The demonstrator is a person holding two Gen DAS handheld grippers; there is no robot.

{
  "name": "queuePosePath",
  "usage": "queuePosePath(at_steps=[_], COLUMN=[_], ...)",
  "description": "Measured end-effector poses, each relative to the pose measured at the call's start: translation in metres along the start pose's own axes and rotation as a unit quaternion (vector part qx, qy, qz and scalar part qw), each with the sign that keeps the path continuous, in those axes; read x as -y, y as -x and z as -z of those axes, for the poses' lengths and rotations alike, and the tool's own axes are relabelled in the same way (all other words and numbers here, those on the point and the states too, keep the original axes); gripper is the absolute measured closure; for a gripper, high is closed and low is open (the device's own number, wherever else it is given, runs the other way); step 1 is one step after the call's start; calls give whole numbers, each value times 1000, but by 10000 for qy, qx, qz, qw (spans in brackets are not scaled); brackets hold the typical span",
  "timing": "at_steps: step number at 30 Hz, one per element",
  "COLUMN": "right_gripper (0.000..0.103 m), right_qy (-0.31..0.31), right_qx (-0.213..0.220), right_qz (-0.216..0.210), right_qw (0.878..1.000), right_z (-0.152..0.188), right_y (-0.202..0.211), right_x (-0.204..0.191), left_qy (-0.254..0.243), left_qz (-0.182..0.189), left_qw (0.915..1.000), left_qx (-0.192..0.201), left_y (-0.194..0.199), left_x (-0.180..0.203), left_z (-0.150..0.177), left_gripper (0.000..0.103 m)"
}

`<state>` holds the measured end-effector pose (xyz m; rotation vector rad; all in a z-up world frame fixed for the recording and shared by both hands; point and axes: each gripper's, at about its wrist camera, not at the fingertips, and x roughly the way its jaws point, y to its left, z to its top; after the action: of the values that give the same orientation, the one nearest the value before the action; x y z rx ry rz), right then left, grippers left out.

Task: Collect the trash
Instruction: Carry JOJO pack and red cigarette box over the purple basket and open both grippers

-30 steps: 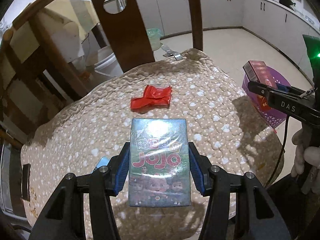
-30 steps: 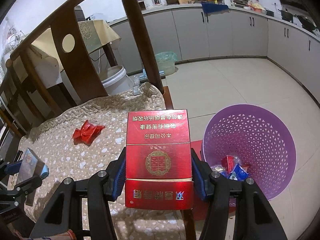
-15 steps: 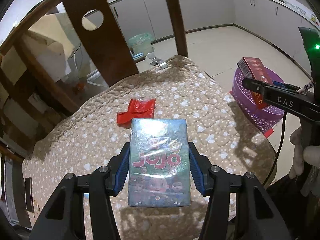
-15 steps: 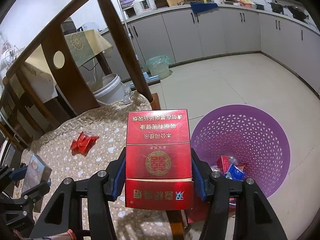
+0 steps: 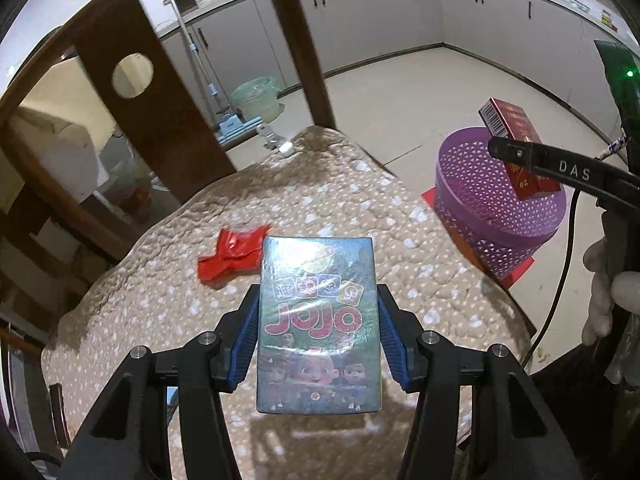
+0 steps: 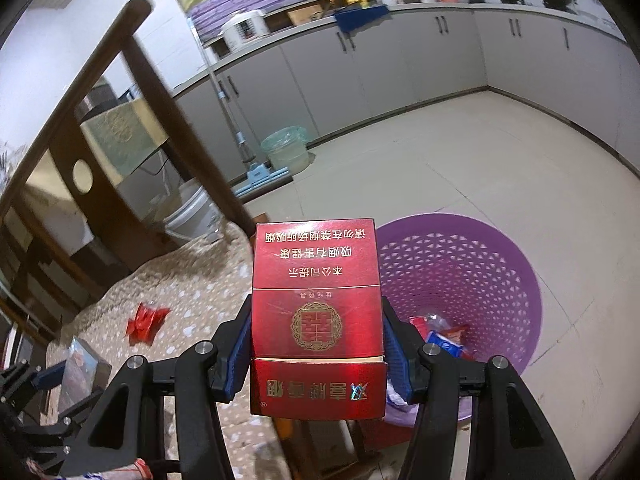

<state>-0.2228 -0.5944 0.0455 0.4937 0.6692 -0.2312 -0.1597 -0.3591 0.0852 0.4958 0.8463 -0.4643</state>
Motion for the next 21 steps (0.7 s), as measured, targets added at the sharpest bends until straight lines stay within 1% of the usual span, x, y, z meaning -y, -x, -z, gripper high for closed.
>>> queuePosePath(at_steps=[9,14,21], right_gripper=[42,42,42], right_qy=[-440,-723,-1075], right_qx=[51,68,34], right_qz=[143,221,261], right_qw=[9989,9971,9939], right_z=[-9,-12,-12], right_y=[-2,-3,-8], right_x=[37,59,86], left_qy=[-196,-145,-220], left_qz=[241,587,937], left_qw=[9995,9982,9953], left_qx=[29,22,110], left_y=[-14,-24,-37], left_x=[32,58,101], left_z=[-23,-42,-66], left_gripper=[50,50,50])
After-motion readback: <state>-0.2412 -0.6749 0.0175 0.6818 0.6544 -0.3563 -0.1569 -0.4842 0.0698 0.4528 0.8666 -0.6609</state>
